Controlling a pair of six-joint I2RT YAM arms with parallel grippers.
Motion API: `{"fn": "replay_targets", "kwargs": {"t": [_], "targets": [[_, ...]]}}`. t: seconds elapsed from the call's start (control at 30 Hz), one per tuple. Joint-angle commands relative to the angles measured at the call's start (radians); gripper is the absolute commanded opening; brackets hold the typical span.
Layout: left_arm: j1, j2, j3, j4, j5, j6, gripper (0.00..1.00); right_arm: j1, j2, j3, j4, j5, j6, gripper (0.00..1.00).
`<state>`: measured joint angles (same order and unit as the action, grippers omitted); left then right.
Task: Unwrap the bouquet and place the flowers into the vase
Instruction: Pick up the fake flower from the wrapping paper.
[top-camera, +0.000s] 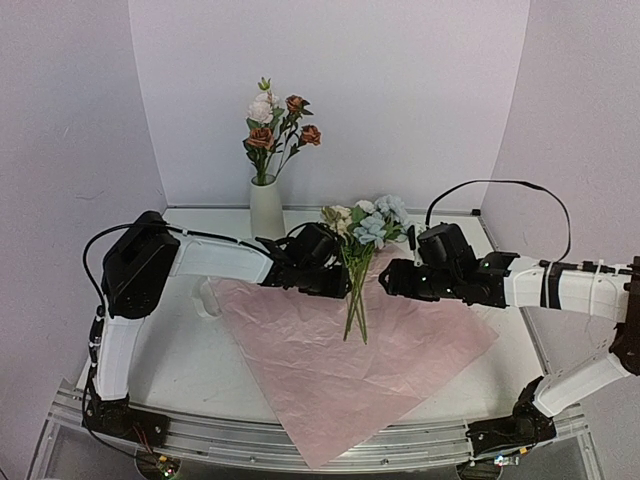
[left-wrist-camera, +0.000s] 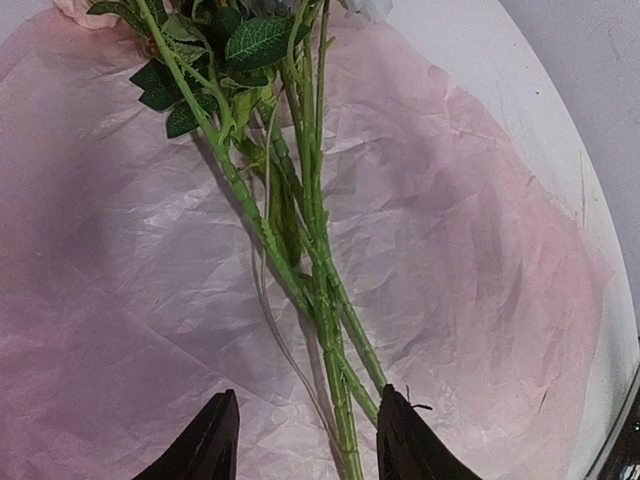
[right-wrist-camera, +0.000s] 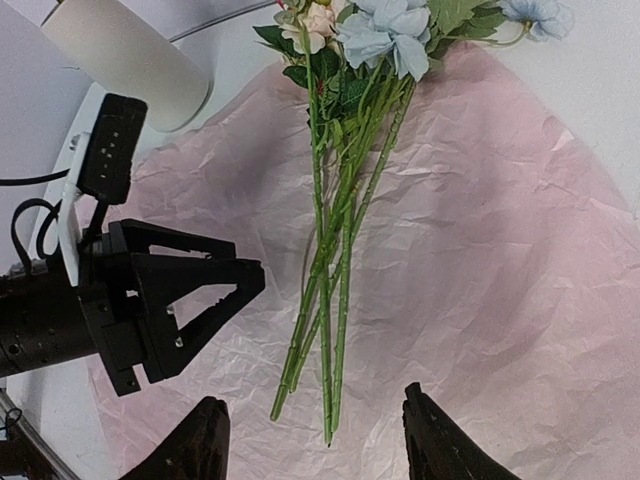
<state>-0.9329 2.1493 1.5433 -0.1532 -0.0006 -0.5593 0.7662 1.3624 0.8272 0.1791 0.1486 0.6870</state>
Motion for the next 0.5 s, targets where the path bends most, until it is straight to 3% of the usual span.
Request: {"fn": "replay_targets", "kwargs": {"t": [0.0,0.47], "targets": [[-0.004,0.048,0.088,-0.062,0.024,0.002,0.46,-0.005,-0.011,0.007,-0.012,0.028,0.019,0.59],[-0.026,0.167,0.211,-0.105,0.01,0.009,0.34,-0.006,-0.019,-0.004,-0.013,0.047,0.0,0.59]]}}
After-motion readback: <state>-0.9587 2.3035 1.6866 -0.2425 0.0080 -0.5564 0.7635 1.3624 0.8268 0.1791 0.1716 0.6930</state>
